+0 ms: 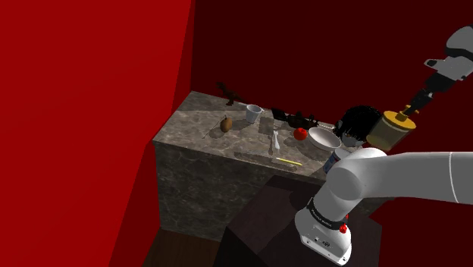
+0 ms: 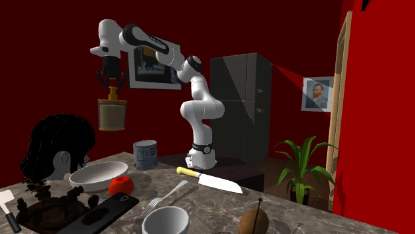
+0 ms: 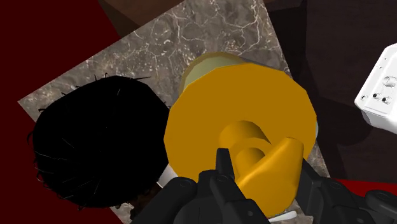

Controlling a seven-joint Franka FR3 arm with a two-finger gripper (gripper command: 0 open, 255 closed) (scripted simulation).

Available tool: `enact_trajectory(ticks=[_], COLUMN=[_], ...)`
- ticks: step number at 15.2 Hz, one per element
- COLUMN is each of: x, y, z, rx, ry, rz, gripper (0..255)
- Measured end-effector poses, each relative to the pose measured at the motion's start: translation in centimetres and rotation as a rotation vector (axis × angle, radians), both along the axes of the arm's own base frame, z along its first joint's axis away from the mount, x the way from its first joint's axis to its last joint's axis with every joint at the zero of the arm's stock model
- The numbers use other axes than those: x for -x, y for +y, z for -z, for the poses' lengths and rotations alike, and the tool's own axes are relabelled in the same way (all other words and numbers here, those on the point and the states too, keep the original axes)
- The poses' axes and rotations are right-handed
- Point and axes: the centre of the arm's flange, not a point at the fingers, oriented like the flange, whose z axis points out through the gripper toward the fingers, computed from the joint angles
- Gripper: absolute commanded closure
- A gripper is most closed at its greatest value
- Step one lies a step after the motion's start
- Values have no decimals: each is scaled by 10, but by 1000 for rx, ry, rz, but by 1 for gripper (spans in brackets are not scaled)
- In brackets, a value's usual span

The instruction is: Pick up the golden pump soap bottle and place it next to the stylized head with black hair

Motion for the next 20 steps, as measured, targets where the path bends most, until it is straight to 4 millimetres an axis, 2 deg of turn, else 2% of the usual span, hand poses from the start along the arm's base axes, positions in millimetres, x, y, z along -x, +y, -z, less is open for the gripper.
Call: enact_trajectory(ticks=[20], x=[-1], y=[1], z=[105], rx=[0], ry=[0], rz=[0], gripper=[255])
